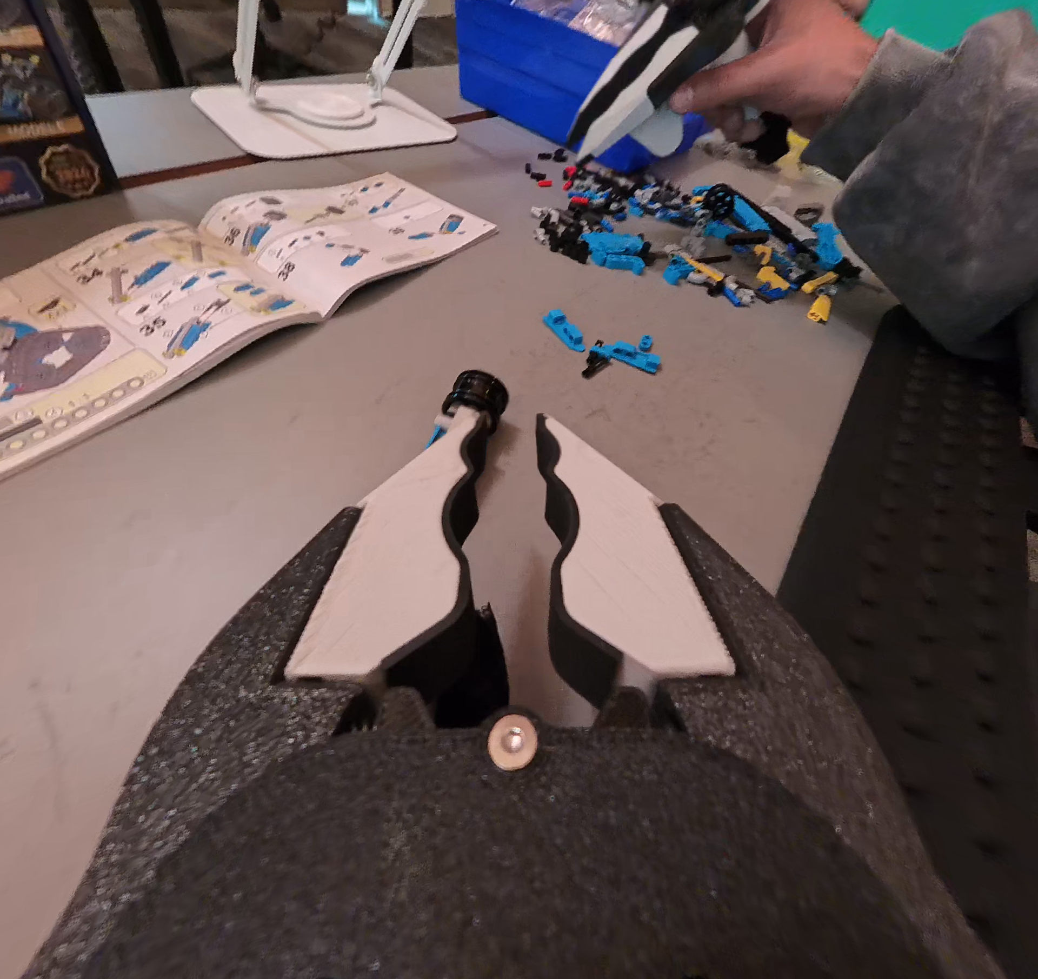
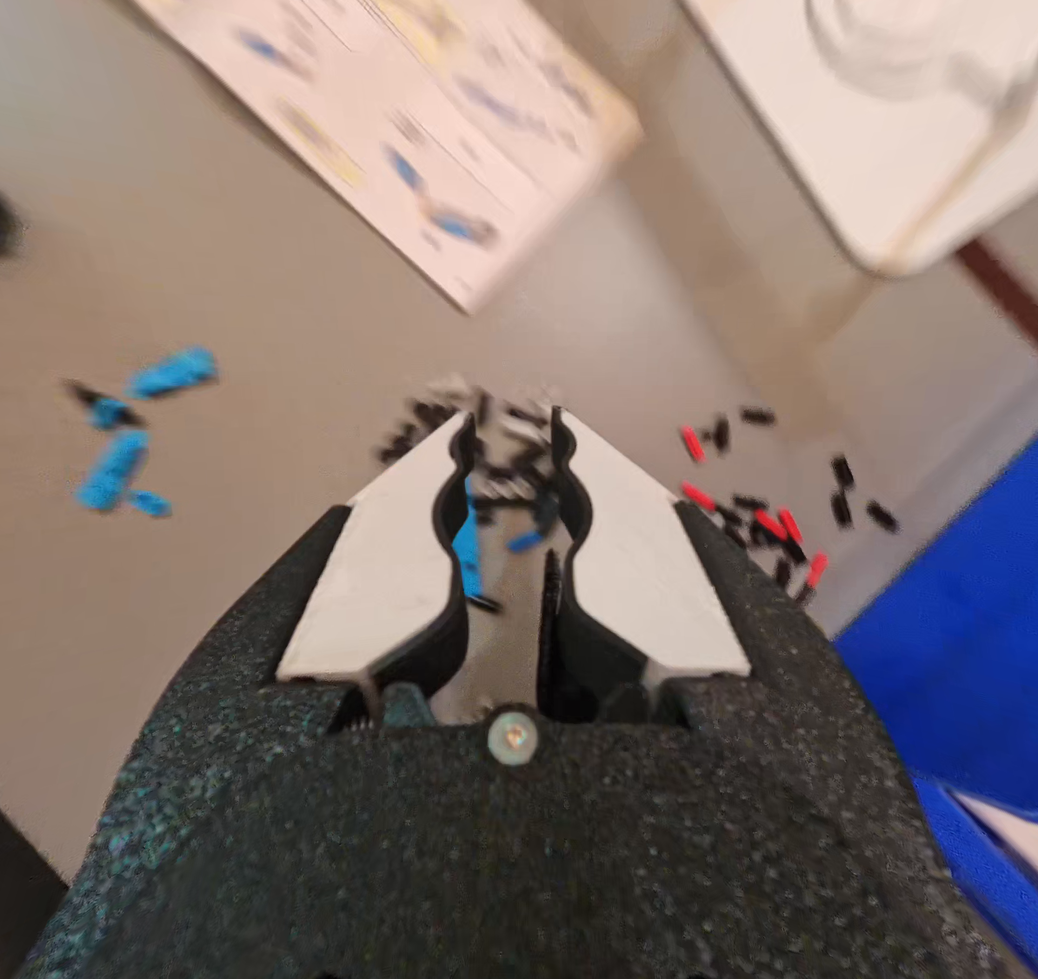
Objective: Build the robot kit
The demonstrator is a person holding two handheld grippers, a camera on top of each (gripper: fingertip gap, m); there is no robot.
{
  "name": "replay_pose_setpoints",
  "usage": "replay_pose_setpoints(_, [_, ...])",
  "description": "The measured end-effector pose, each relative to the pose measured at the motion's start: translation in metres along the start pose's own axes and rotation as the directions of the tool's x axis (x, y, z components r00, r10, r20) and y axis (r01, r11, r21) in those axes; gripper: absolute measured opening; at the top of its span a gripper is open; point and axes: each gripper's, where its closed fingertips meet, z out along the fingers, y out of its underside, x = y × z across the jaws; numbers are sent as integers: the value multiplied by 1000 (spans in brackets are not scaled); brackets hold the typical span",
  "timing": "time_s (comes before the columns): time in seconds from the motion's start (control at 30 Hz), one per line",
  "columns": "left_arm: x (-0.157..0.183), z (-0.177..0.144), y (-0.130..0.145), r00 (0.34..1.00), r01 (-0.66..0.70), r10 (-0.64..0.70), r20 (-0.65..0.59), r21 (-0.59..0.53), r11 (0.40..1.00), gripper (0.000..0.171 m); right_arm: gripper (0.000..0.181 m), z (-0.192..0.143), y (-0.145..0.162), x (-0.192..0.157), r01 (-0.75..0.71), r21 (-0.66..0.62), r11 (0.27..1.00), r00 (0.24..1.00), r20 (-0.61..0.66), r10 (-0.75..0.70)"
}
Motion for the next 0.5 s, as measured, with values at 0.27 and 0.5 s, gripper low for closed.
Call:
replay_pose_setpoints(0.27, [26,12,4,993,-83,73,-92,-108,991,23,35,-1,19,-173,184,87,979,916,345,-203])
replay_pose_setpoints(0.5, [50,24,12,990,-56,36,-134,-145,988,23,29,33,20,-182,228,111,967,919,304,-252])
